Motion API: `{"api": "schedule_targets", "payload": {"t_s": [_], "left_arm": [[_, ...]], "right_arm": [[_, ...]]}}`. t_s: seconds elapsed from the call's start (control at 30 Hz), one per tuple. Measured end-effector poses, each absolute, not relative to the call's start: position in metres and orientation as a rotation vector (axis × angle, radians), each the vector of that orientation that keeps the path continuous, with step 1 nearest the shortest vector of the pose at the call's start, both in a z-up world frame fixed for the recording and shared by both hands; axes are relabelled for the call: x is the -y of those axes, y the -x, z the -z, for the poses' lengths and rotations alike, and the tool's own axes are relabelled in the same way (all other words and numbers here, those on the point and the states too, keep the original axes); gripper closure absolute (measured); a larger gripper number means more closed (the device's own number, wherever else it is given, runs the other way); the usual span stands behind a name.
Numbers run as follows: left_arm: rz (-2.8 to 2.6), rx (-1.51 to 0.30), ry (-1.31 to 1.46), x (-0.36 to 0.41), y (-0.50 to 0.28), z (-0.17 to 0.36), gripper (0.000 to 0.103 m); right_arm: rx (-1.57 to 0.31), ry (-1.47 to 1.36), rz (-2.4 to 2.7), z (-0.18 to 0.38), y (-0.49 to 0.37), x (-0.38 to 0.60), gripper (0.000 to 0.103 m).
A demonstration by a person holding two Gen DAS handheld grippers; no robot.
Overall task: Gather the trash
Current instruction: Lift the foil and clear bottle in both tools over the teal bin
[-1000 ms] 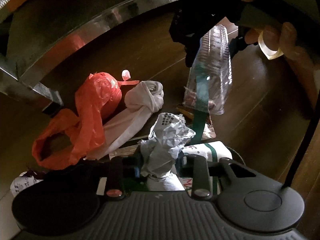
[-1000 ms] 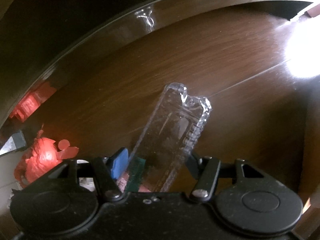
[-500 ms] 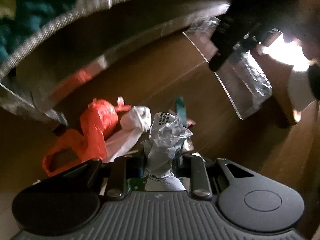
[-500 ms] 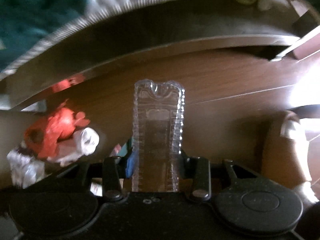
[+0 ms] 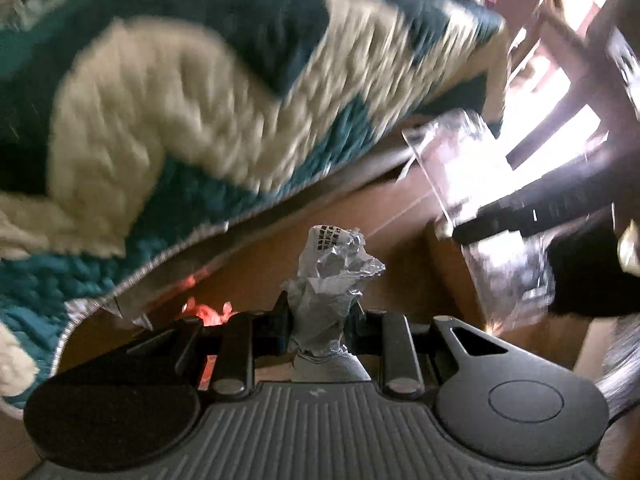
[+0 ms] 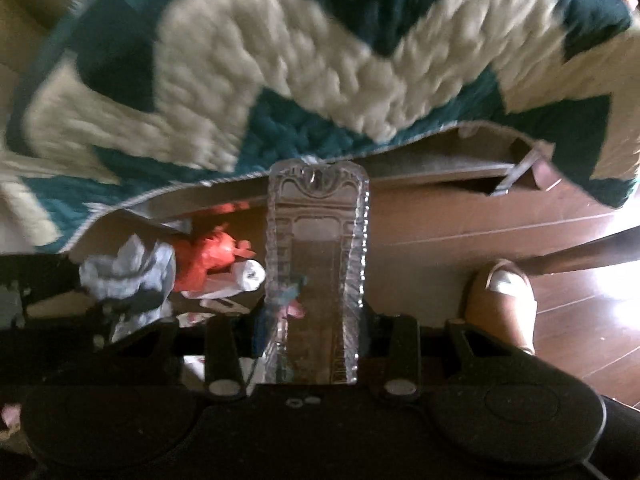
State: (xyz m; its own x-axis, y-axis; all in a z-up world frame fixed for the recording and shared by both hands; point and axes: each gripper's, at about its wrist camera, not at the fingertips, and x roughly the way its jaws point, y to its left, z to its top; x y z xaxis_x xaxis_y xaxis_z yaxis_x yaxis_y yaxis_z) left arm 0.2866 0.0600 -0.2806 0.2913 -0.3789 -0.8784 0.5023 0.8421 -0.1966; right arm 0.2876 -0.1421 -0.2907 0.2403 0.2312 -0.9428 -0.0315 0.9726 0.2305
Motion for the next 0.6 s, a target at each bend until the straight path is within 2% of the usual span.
{"api": "schedule_targets", "payload": {"t_s": [0.6], "left_arm": [[0.512, -0.863, -0.068, 0.013, -0.220, 0.041, 0.079]], "right_arm": [[-0.925, -0.163, -0.246, 0.068, -0.176, 0.233, 0.063]]}}
